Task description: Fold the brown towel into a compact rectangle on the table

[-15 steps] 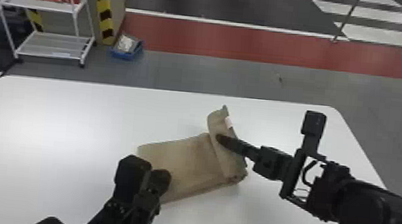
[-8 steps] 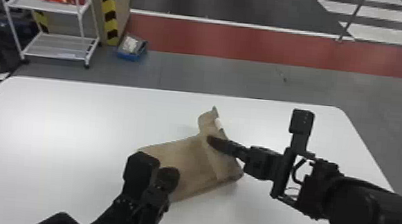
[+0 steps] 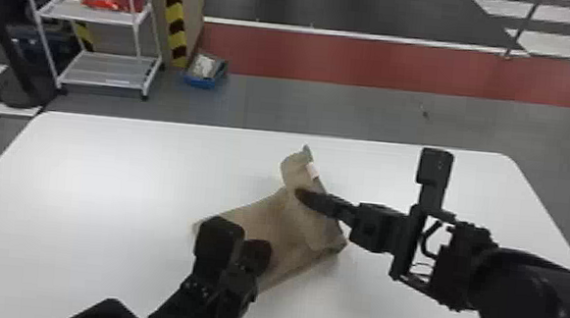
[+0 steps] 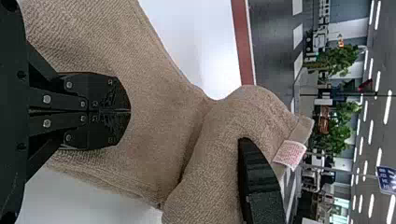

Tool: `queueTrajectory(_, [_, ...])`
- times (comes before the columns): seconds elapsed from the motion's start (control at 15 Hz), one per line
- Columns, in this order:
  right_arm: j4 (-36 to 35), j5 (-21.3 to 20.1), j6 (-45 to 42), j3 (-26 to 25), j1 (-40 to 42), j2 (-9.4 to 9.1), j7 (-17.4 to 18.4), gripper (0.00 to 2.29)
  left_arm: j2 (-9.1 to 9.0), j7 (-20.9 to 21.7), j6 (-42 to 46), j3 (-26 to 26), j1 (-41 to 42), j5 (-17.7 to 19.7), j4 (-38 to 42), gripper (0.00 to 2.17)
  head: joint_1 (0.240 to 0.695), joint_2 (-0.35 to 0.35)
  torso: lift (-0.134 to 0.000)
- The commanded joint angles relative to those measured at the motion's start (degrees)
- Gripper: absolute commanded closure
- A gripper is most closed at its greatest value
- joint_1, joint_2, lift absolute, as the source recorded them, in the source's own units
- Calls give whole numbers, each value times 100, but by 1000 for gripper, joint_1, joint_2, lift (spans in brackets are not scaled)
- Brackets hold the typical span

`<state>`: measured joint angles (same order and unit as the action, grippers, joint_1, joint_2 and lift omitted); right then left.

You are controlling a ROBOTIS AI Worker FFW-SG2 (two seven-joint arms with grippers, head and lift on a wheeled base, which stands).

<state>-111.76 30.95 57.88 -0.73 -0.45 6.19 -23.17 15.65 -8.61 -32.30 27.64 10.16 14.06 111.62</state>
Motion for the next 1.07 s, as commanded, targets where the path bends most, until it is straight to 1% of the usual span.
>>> queueTrajectory(0.0, [-65,25,-149,-243,9,58,85,1322,43,-1,-1,-83,73,18,96,2121,695,-41,-125])
queueTrajectory(0.07, [-57,52,-167,-384,18,102,138,1325,43,-1,-1,-119,100,27,149,2118,695,-41,-125])
queueTrajectory(0.13, [-57,166,-255,-560,18,172,146,1322,61,-1,-1,-215,153,27,202,2111,695,-59,-125])
queueTrajectory(0.27, [-57,368,-325,-859,9,383,155,1322,96,8,-1,-382,240,53,290,2081,695,-81,-125])
queueTrajectory(0.33, [-39,412,-325,-1008,1,532,155,1322,175,17,17,-426,267,71,325,2057,695,-92,-125])
queueTrajectory(0.4, [23,500,-343,-1122,-8,655,155,1325,201,17,17,-452,276,80,334,2057,695,-100,-125])
queueTrajectory(0.47, [93,579,-360,-1245,-17,761,155,1325,210,87,17,-576,337,80,334,2054,695,-120,-125])
queueTrajectory(0.53, [146,667,-360,-1324,-17,831,155,1325,210,122,17,-584,346,97,334,2054,695,-132,-125])
queueTrajectory(0.67, [163,702,-360,-1342,-17,884,155,1322,219,175,17,-584,363,88,290,2054,695,-149,-125])
queueTrajectory(0.73, [163,693,-360,-1307,-26,884,155,1322,193,316,-1,-584,346,141,220,2057,695,-156,-125])
queueTrajectory(0.93, [163,623,-378,-1140,-61,831,173,1322,140,500,52,-532,293,229,114,2057,695,-169,-125])
queueTrajectory(1.0, [163,658,-378,-1078,-70,822,234,1325,113,562,52,-532,258,247,79,2057,695,-170,-125])
